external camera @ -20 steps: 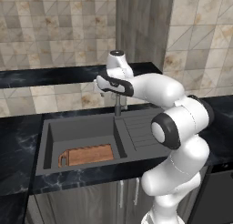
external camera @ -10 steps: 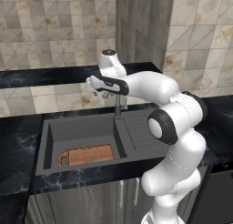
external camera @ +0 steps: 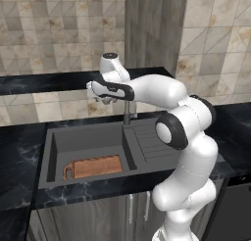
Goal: Turn on the sink faucet with hot water and rinse the cutting board for ten seconds, then turn off the faucet. Push the cutting board to reach the water if necessary.
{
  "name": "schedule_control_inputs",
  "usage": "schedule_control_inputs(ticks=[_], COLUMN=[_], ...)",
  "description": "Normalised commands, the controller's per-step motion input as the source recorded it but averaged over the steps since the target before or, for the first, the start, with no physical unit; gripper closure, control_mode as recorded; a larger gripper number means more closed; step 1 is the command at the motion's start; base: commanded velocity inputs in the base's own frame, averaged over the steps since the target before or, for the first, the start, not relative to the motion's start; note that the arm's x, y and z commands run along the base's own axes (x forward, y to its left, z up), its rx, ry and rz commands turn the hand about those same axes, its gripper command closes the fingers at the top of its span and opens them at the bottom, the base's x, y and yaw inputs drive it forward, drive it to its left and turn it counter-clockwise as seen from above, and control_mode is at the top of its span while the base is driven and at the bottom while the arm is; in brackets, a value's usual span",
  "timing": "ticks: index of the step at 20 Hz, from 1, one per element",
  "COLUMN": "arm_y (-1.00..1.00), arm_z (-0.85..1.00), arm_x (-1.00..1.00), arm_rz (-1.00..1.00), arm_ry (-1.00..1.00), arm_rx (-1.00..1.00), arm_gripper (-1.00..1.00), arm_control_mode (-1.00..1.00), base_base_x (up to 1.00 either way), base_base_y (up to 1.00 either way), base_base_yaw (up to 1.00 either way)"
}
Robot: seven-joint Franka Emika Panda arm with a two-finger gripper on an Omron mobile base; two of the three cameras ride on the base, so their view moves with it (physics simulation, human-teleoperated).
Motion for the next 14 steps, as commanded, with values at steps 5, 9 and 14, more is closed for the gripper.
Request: schedule_control_inputs(ticks=[5, 9, 14], arm_y=[0.07, 0.04, 0.02], arm_z=[0.00, 0.00, 0.00], arm_x=[0.23, 0.19, 0.19], arm_rz=[0.00, 0.00, 0.00], arm_ry=[0.00, 0.00, 0.00], arm_rx=[0.00, 0.00, 0.00], arm_gripper=[-1.00, -1.00, -1.00], arm_control_mode=[-1.00, -1.00, -1.00], base_base_x=[0.00, 0.00, 0.00], base_base_y=[0.00, 0.00, 0.00], base_base_yaw=[0.00, 0.00, 0.00])
